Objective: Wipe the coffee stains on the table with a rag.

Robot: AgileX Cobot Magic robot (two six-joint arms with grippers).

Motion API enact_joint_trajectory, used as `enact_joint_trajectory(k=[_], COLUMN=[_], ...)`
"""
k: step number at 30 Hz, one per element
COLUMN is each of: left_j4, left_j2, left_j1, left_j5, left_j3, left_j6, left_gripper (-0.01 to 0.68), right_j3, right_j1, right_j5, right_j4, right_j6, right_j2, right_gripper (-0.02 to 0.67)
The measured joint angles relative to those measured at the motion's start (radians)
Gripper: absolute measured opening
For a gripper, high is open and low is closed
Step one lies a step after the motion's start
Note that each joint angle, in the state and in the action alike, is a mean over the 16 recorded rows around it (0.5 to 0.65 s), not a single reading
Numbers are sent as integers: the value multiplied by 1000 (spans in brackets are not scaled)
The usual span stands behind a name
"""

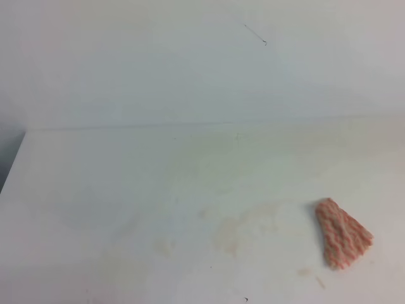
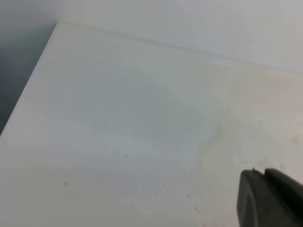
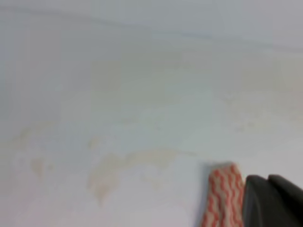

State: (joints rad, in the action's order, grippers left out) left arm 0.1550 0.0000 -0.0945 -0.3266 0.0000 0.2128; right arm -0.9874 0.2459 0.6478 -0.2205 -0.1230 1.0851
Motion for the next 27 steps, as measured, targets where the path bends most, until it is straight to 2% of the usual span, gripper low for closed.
enact_joint_trajectory(k=[6, 12, 17, 27], left_j4=[0, 0, 0, 0], left_j2=[0, 0, 0, 0], left_j1=[0, 0, 0, 0], left_j5=[0, 0, 0, 0], left_j3=[0, 0, 0, 0], left_j6=[0, 0, 0, 0], left_gripper=[-1, -1, -1, -1], right_j3=[100, 179, 208, 219], right_j1=[0, 0, 0, -4], right_j5=[-42, -44, -22, -3], right_j4=[87, 186, 239, 243], right_j6=[89, 161, 178, 181], right_j2=[-267, -433, -484, -505], right_gripper=[-1, -2, -2, -2])
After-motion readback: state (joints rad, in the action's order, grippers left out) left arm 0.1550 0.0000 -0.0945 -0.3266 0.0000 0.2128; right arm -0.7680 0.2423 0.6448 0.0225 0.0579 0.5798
